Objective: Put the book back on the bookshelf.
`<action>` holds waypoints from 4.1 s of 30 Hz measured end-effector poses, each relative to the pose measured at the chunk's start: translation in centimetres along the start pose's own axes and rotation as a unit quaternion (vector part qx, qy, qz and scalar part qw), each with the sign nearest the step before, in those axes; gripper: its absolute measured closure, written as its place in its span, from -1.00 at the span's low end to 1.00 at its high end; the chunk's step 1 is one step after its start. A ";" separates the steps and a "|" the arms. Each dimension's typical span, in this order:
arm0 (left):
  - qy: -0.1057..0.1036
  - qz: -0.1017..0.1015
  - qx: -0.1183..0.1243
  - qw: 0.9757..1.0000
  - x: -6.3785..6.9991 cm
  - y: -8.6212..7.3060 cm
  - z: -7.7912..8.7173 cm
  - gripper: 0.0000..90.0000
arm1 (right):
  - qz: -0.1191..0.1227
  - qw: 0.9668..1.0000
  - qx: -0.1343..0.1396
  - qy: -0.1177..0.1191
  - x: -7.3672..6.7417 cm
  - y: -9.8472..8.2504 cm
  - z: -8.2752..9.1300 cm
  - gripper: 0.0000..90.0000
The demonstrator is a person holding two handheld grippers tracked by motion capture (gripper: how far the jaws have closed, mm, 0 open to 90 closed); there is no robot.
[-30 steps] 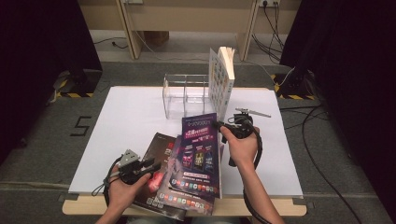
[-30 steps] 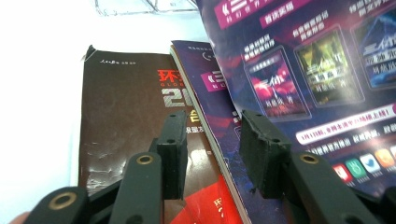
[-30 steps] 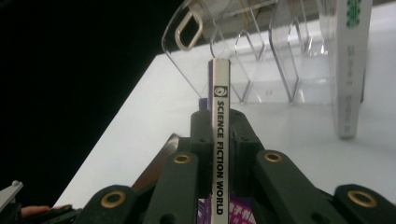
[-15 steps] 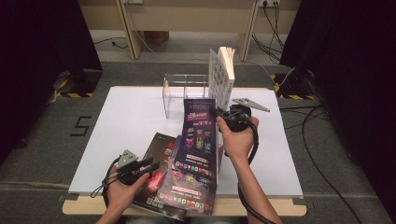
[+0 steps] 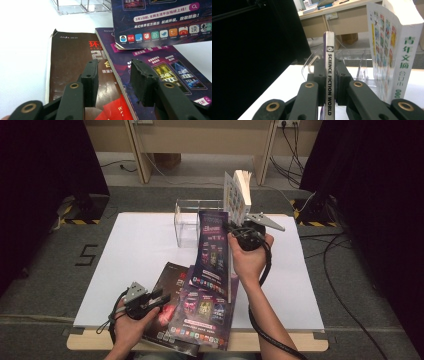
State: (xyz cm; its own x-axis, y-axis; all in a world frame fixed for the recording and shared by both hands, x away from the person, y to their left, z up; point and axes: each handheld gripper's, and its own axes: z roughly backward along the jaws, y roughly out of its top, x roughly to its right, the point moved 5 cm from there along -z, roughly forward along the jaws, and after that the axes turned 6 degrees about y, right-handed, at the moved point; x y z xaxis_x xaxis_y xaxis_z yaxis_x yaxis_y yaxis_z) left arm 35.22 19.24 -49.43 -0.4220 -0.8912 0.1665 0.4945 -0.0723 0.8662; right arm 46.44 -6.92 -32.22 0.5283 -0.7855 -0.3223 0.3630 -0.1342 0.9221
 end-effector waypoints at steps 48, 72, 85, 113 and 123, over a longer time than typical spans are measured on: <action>0.010 0.003 0.004 1.000 -0.4 -0.2 -0.1 0.23 | 0.037 0.996 0.069 -0.038 0.9 6.3 -7.3 0.85; 0.010 0.005 0.004 1.000 -0.7 -0.3 -0.1 0.23 | 0.093 0.989 0.089 -0.070 1.2 4.7 -10.4 0.84; 0.009 0.006 0.001 1.000 -0.4 -0.5 -0.2 0.23 | 0.132 0.988 0.066 -0.049 1.3 2.0 -5.6 0.83; 0.008 0.006 -0.001 1.000 -0.3 -0.5 -0.2 0.23 | 0.127 0.991 0.012 -0.033 1.9 -1.1 -1.8 0.69; 0.007 0.007 0.000 1.000 -0.4 -0.4 -0.1 0.23 | 0.109 0.993 -0.015 -0.038 1.8 -1.0 -2.9 0.59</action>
State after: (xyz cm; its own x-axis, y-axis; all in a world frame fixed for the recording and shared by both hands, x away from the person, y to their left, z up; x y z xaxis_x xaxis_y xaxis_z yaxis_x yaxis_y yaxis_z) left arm 35.26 19.58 -49.93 -0.4046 -0.8982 0.1717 0.4997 -0.0599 0.8641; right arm 49.23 -6.42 -34.39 0.5376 -0.8376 -0.0975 0.2703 0.0616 0.9608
